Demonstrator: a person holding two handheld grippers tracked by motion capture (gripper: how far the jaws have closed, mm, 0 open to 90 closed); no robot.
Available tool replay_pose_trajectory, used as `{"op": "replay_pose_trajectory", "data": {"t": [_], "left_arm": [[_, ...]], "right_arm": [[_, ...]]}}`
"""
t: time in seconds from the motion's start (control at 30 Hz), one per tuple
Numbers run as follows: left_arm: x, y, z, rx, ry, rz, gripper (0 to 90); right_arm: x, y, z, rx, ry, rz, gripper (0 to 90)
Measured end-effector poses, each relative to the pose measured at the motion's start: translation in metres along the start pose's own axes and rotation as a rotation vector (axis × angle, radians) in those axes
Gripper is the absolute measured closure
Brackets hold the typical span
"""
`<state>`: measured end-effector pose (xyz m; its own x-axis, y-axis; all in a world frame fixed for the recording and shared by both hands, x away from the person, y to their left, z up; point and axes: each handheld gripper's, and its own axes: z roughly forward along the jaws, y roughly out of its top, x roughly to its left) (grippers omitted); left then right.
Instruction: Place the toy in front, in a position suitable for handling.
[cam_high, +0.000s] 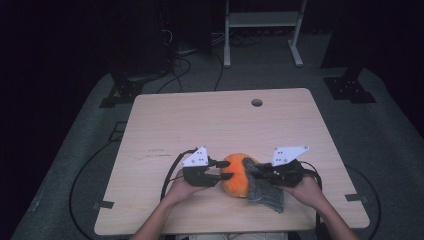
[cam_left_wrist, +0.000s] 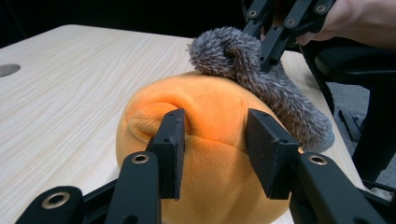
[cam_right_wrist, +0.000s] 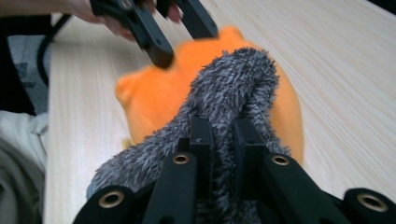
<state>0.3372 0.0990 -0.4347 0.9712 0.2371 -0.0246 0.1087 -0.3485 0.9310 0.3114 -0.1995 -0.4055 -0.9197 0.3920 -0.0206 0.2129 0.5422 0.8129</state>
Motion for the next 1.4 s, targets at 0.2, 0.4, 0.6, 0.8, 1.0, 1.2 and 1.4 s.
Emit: {"op": "replay_pose_trajectory", "data": {"t": [0.2, 0.4, 0.6, 0.8, 1.0, 1.2, 1.4], "left_arm": [[0.004, -0.003, -0.002, 0.013, 0.018, -0.012, 58.0], [0.003, -0.003, -0.002, 0.012, 0.019, -0.005, 58.1], [0.004, -0.004, -0.003, 0.013, 0.022, -0.015, 58.2], [0.005, -0.004, -0.003, 0.013, 0.026, -0.016, 58.8], [0.007, -0.002, -0.006, 0.007, 0.038, -0.042, 44.4], [0.007, 0.004, 0.000, 0.053, 0.076, -0.125, 16.8], [0.001, 0.000, 0.004, 0.106, 0.065, -0.077, 30.2]], "right_arm": [[-0.011, -0.019, -0.003, 0.048, -0.035, 0.047, 80.1], [0.009, 0.002, 0.002, -0.026, 0.017, -0.007, 80.0], [0.005, -0.013, 0.007, 0.033, -0.011, -0.016, 80.2], [-0.007, -0.023, -0.007, -0.036, 0.033, 0.063, 80.1], [-0.015, -0.011, 0.006, -0.049, 0.029, 0.081, 80.2], [0.018, -0.005, 0.017, -0.028, 0.029, -0.018, 80.4], [0.026, -0.019, 0.012, 0.006, 0.042, -0.027, 80.5]]}}
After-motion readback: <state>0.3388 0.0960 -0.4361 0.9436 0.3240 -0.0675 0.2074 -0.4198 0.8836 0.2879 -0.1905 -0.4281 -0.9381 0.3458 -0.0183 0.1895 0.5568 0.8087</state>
